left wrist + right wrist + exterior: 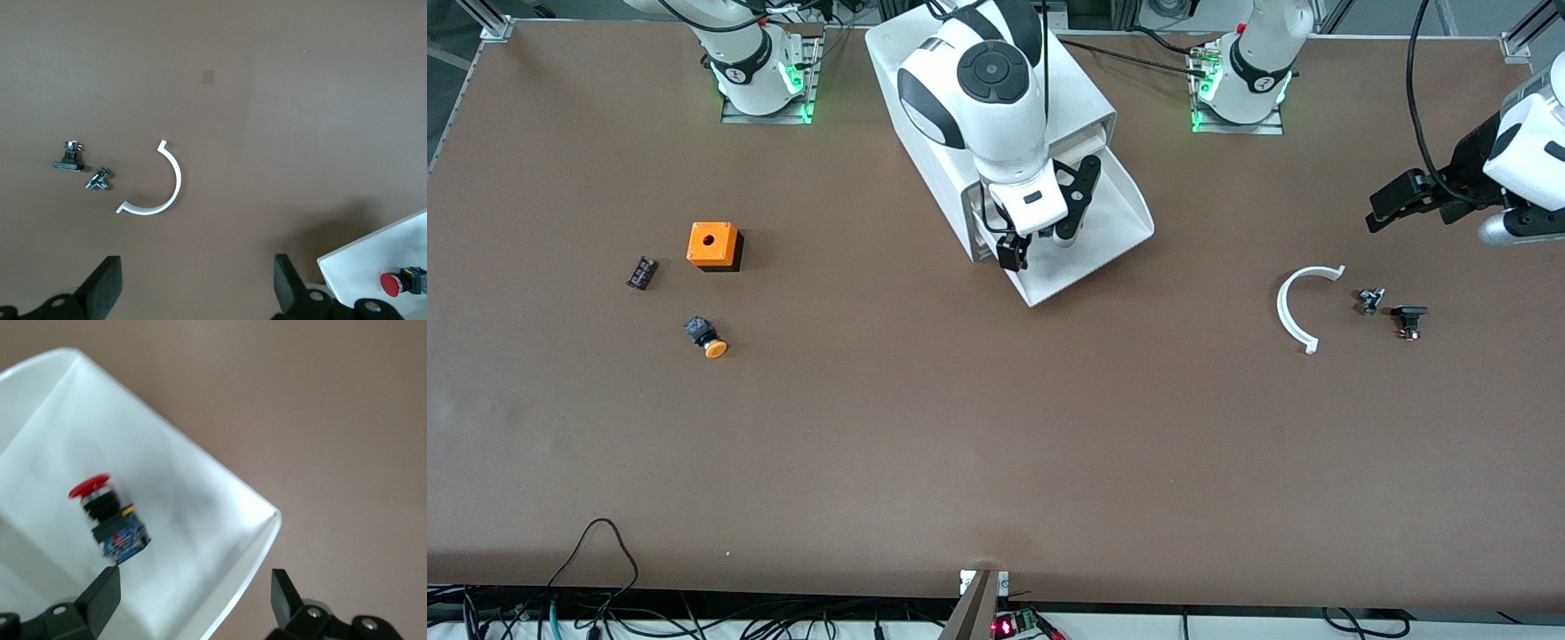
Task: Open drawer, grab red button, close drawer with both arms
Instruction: 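Close the right gripper on the red mushroom button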
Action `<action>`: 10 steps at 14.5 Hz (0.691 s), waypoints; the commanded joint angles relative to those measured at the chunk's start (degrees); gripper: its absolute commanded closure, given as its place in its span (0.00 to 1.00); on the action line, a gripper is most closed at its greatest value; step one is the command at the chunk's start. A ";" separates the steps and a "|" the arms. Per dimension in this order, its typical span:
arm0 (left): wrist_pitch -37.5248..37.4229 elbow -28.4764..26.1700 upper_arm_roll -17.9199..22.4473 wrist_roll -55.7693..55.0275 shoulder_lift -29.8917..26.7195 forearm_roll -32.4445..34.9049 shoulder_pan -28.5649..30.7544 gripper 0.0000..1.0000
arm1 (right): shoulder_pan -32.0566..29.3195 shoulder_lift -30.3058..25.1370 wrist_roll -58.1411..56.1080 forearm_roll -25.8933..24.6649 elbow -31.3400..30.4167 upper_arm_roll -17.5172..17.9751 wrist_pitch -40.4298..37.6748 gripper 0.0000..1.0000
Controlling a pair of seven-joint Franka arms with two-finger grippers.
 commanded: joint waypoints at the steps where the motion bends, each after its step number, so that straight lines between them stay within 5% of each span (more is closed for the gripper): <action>1: -0.72 2.45 -0.18 0.04 1.66 1.46 0.00 0.00 | 1.50 1.19 -4.24 0.45 1.74 -0.14 -2.29 0.00; 10: -0.72 2.54 -0.36 -0.22 1.57 1.20 -0.53 0.00 | 3.70 5.76 -6.00 0.53 2.18 -0.05 -0.09 0.00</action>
